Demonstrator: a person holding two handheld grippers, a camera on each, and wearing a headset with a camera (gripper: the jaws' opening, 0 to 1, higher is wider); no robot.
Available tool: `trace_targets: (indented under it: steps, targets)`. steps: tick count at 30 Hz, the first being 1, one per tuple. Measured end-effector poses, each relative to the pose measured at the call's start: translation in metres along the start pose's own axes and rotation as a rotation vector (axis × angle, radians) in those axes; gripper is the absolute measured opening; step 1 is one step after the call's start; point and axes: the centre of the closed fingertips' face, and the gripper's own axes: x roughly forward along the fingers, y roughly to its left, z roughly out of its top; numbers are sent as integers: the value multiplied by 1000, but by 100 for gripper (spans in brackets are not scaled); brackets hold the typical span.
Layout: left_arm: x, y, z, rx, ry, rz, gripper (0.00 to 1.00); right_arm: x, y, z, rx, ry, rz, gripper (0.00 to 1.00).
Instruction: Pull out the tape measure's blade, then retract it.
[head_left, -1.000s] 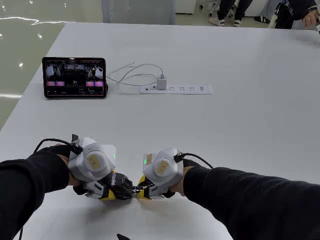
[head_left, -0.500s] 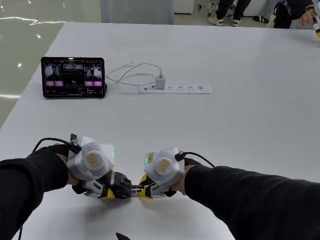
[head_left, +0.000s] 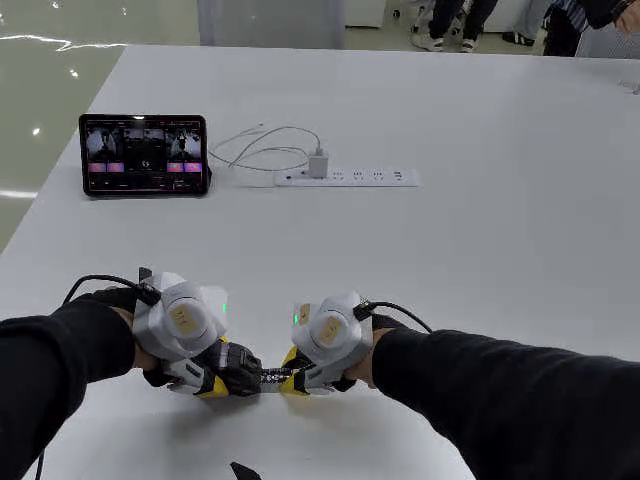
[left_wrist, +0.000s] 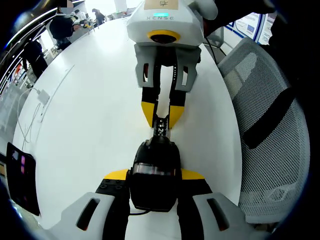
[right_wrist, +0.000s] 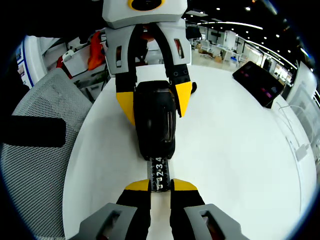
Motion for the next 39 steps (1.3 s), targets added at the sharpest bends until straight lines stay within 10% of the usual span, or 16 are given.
trace_targets:
  steps: [39]
  targets:
    - [0, 0, 1, -7, -1, 2, 31, -10, -1, -12, 16, 6, -13, 10]
